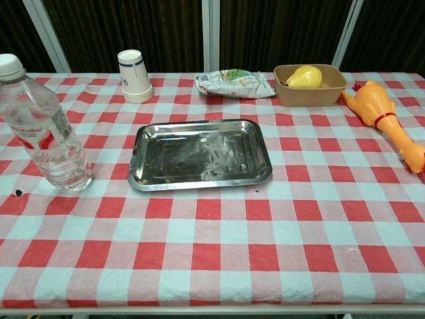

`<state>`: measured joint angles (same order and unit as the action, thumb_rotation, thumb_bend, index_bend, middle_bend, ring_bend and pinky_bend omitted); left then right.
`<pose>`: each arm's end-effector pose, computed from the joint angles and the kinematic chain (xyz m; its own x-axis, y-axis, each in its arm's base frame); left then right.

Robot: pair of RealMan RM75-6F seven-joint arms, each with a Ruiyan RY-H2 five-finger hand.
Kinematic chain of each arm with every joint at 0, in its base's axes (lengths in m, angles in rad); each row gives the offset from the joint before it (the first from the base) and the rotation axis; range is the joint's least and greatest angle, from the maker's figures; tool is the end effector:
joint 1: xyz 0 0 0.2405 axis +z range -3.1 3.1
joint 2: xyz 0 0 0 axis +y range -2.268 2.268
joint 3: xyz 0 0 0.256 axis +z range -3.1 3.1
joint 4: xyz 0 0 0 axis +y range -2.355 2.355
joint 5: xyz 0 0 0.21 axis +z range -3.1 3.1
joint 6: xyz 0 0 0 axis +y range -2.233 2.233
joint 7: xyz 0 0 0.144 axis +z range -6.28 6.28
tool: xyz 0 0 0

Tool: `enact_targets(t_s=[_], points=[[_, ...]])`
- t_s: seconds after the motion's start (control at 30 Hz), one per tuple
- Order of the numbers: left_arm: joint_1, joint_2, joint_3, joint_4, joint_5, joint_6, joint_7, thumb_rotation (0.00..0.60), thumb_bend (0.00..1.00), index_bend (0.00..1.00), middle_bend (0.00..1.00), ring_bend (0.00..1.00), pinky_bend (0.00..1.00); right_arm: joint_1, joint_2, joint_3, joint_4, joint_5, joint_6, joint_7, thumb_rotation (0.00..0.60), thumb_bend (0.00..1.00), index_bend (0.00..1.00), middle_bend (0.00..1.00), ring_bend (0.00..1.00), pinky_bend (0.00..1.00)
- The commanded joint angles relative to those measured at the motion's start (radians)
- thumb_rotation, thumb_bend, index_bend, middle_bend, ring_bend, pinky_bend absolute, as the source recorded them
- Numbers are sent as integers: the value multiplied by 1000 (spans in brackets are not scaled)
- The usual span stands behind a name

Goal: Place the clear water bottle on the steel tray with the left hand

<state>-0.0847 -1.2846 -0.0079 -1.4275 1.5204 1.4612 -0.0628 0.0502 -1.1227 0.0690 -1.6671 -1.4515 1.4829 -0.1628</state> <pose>-0.3323 0.1734 0.1116 0.3584 0.0680 0.9311 0.9336 -0.0213 -0.3578 -0.3107 -0.1733 0.1576 0.4835 -0.0123 0.8753 -0.8732 0.0639 0.4832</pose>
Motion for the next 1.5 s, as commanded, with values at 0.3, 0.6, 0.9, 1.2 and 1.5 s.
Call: enact_targets(t_s=[0.3,0.6,0.9,1.2,1.5], points=[[-15,-41,-14,15,-15,-16,-21,600,91,181,165,105,183,0,12,5,-3,-4,6,26,600,105,18,42,0,0],[24,-190,-87,80,-129,-27,-591,600,17,175,165,105,183,4,10,4,3,-4,-3,29,600,104,18,42,0,0],[-9,-374,-141,166,-178,-76,-742,600,0,144,165,94,178,13,1,3,16,3,-20,24,600,105,17,40,0,0],[-57,-474,-161,235,-192,-144,-745,600,0,131,164,89,175,14,5,9,17,16,-26,32,600,105,17,39,0,0],[-105,-540,-179,233,-184,-176,-718,600,0,131,165,89,174,16,10,9,16,23,-32,42,600,104,18,38,0,0]])
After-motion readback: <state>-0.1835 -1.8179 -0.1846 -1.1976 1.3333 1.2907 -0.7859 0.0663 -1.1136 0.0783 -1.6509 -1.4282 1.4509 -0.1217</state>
